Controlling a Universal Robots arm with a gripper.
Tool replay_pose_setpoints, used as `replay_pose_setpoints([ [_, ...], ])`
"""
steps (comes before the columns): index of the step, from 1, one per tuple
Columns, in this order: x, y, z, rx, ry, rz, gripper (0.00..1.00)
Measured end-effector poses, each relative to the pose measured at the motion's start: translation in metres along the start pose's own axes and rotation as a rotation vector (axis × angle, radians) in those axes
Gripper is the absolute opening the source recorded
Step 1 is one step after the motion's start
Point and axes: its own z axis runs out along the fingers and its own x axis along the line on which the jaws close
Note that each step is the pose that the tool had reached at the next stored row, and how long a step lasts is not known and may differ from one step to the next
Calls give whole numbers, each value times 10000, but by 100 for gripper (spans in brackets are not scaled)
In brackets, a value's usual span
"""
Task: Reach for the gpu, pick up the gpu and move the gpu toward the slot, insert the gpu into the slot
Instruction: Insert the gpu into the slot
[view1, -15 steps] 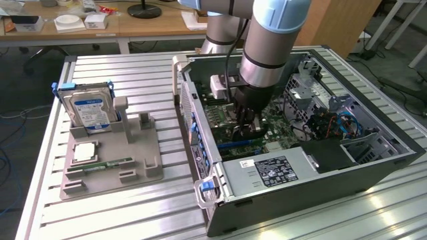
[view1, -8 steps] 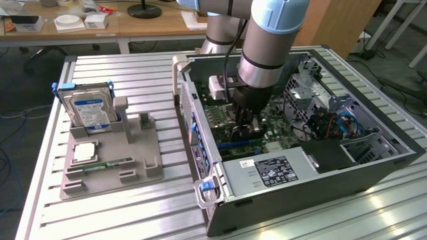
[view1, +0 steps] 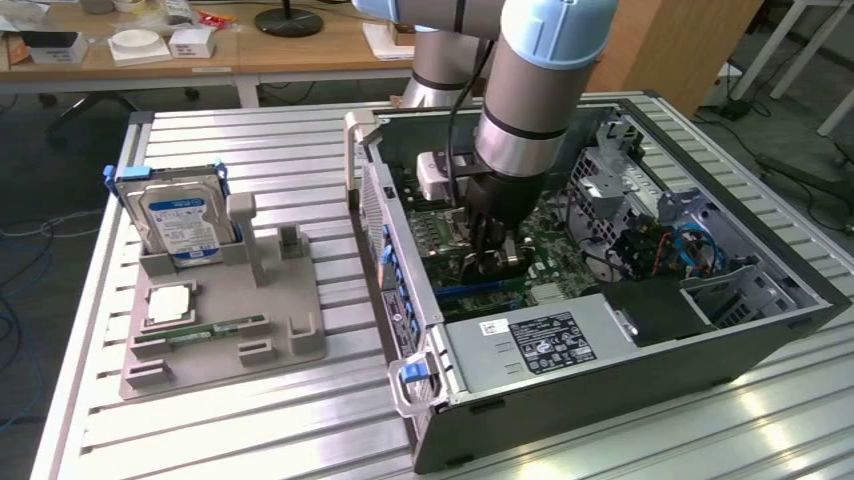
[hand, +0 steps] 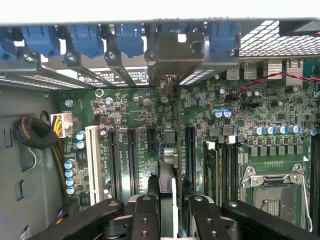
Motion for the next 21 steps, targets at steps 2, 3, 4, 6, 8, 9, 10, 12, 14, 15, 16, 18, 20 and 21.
replay_pose_setpoints([
  [2, 0, 1, 9, 1, -3, 0, 27],
  [3, 0, 1, 11, 0, 0, 0, 27],
  [4, 1, 1, 15, -1, 0, 0, 27],
  [6, 1, 1, 19, -1, 1, 0, 27],
  [8, 1, 1, 23, 0, 0, 0, 27],
  [9, 1, 1, 26, 0, 0, 0, 27],
  [10, 1, 1, 28, 0, -1, 0, 27],
  [12, 1, 2, 35, 0, -1, -1, 27],
  [14, 1, 2, 43, 0, 0, -1, 27],
  [15, 2, 3, 47, 0, 0, -1, 27],
  [16, 2, 3, 49, -1, 0, -2, 27],
  [18, 2, 3, 49, -1, 1, -1, 27],
  [20, 2, 3, 50, -1, 0, -2, 27],
  [21, 2, 3, 50, 0, 0, -1, 27],
])
